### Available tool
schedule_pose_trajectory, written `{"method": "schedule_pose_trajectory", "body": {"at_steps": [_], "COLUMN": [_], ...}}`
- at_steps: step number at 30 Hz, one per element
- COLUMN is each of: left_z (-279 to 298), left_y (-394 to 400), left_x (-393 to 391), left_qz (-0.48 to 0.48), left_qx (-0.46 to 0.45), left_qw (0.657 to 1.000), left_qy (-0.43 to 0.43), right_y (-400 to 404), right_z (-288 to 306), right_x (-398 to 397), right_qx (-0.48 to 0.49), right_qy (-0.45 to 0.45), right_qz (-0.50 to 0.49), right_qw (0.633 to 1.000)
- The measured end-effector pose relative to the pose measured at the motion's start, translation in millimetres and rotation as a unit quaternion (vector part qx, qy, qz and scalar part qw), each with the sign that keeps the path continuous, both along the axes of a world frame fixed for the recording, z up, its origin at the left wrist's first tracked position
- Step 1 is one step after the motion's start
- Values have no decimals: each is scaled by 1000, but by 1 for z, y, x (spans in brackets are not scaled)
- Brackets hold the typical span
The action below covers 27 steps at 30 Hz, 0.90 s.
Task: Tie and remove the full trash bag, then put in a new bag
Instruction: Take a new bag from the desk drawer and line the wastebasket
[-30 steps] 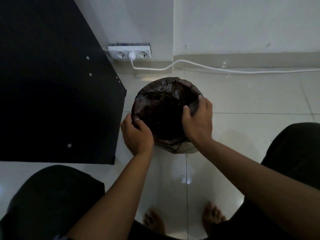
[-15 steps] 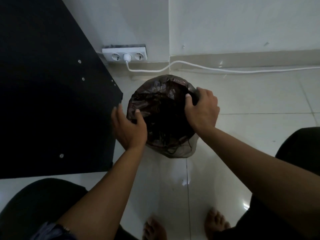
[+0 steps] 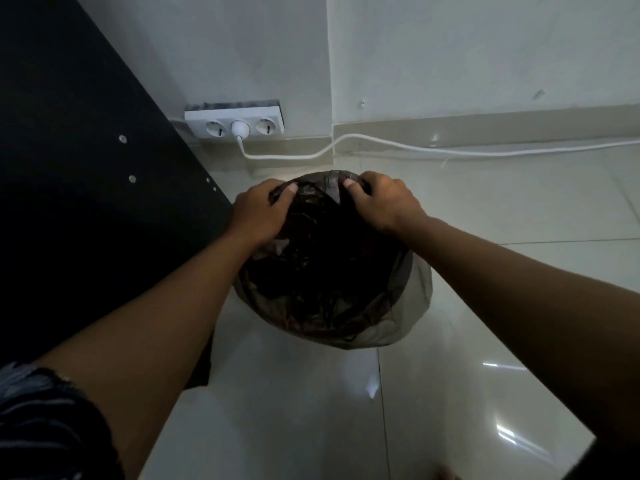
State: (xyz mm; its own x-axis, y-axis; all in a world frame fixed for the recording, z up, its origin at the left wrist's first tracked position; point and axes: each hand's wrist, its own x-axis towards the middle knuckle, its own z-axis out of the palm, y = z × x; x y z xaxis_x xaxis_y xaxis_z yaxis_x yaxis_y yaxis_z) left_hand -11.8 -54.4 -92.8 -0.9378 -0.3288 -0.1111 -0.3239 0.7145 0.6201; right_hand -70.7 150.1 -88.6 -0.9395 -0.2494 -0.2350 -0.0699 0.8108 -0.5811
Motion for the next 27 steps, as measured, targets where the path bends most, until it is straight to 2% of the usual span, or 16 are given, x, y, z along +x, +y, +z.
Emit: {"method": "schedule_pose_trajectory", "body": {"at_steps": [1, 3, 6, 8, 11, 14, 18, 20, 21, 22, 24, 25, 26, 27], "left_z": [2, 5, 9, 6, 3, 0, 4, 10, 12, 14, 18, 20, 19, 18], "left_y": [-1, 0, 6, 7, 4, -2, -6, -6, -6, -6, -4, -2, 0, 3], "left_x": [-1, 0, 9, 15, 17, 18, 22, 25, 27, 30, 39, 43, 48, 53], "left_qz": [7, 15, 19, 7, 26, 38, 44, 43, 46, 55, 85, 98, 107, 112], "left_qx": [9, 8, 3, 7, 44, 64, 128, 138, 127, 105, 56, 41, 34, 33], "left_qw": [1000, 1000, 998, 999, 998, 996, 990, 989, 991, 993, 994, 993, 992, 991], "left_qy": [-4, 6, 54, 52, 43, 41, 30, 21, 19, 19, 31, 41, 51, 58], "right_y": [1, 3, 5, 3, -4, -3, 8, 12, 12, 12, 5, -1, -7, -15], "right_z": [3, 10, 18, 16, 10, 11, 8, 8, 9, 11, 20, 25, 28, 27], "right_x": [0, 9, 45, 74, 104, 100, 85, 81, 80, 80, 83, 84, 86, 89], "right_qx": [3, 19, -57, -111, -184, -197, -179, -131, -71, -14, 21, 15, 9, 26], "right_qy": [-2, 57, 162, 144, 55, 2, -79, -90, -45, 37, 215, 239, 209, 134], "right_qz": [-9, -50, -167, -231, -291, -321, -280, -247, -222, -189, -84, -7, 81, 168], "right_qw": [1000, 997, 971, 956, 937, 927, 940, 956, 971, 981, 973, 971, 974, 976]}}
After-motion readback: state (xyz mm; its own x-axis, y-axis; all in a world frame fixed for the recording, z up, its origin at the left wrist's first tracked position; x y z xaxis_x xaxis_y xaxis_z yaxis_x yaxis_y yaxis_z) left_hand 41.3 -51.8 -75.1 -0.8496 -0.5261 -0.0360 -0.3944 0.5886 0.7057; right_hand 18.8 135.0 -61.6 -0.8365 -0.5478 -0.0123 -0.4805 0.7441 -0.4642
